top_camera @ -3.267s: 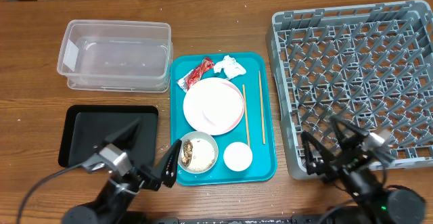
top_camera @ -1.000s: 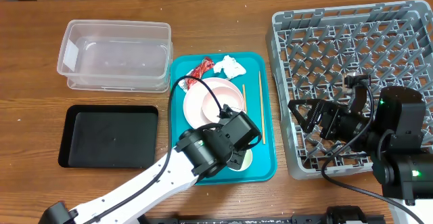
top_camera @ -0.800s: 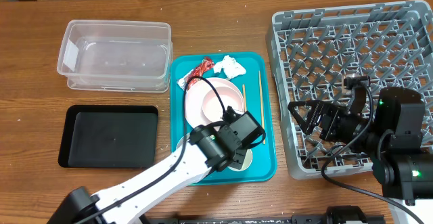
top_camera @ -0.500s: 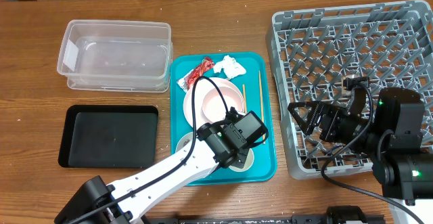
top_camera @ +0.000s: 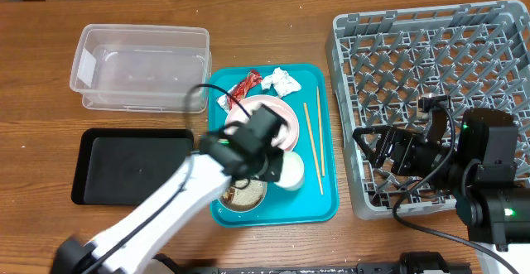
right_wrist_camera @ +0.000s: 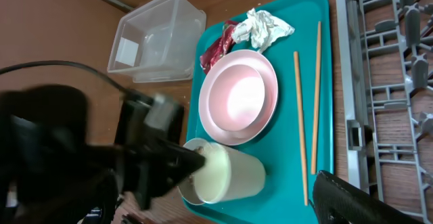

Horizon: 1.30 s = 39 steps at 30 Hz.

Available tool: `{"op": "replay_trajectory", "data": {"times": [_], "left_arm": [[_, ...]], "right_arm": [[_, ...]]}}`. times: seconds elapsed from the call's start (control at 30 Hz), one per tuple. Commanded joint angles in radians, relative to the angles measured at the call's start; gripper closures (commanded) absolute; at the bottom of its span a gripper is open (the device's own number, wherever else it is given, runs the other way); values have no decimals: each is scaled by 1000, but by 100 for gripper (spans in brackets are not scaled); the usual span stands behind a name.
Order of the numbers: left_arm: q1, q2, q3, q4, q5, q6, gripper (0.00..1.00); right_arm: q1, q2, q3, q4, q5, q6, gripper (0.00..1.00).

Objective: Sort waste into correct bins and load items into the dishwasher
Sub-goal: 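Lift the white cup and pass it to the right gripper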

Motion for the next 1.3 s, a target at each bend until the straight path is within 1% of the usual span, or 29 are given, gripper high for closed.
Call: {"op": "replay_trajectory", "data": {"times": [0.0,0.07,0.13,0.2,0.27,0.3,0.37,0.4,0.47,0.57,0.7,0.83,0.97,1.03,1.1,1.13,1.2,1.23,1.27], "left_arm": [[123,-150,4,13,279,109,96],[208,-209,4,19,398,147,96],[298,-255,4,23,520,183,96],[385,-282,4,24,660,232,96],[488,-289,4,23,847,282,96],[521,-288,4,23,916,295,96],[615,-280,4,25,1112,336,96],[674,-272,4,30,1270,367,96],[706,-263,4,42,1355,366,96],[706,-254,4,65,1425,365,96],[674,-253,4,71,1428,365,96],[644,-253,4,80,1428,366,96],[641,-253,4,88,1428,366,96],[640,-253,4,87,1429,366,96],[636,-253,4,88,1428,366,96],[633,-253,4,88,1427,367,96],[625,-253,4,87,1427,380,96],[621,-253,4,87,1427,381,96],[617,-253,4,87,1427,381,96]], "right_arm": [[-2,-6,27,9,0,-18,8],[-2,-6,27,10,-8,-21,8],[-2,-6,27,29,-69,-51,8],[-2,-6,27,68,-227,-149,8],[-2,-6,27,120,-406,-226,8],[-2,-6,27,138,-446,-231,8],[-2,-6,27,184,-544,-230,8],[-1,-4,27,231,-653,-229,8],[8,-1,27,273,-729,-213,9],[50,2,27,307,-728,-155,10],[138,18,27,364,-689,-96,14],[251,45,27,420,-600,-45,15],[355,81,27,494,-535,-10,19],[394,100,27,524,-467,26,19],[421,117,27,555,-449,39,20],[431,125,27,574,-450,47,21],[449,138,27,617,-450,69,30],[457,143,27,639,-450,77,33],[464,145,27,649,-450,79,33]]}}
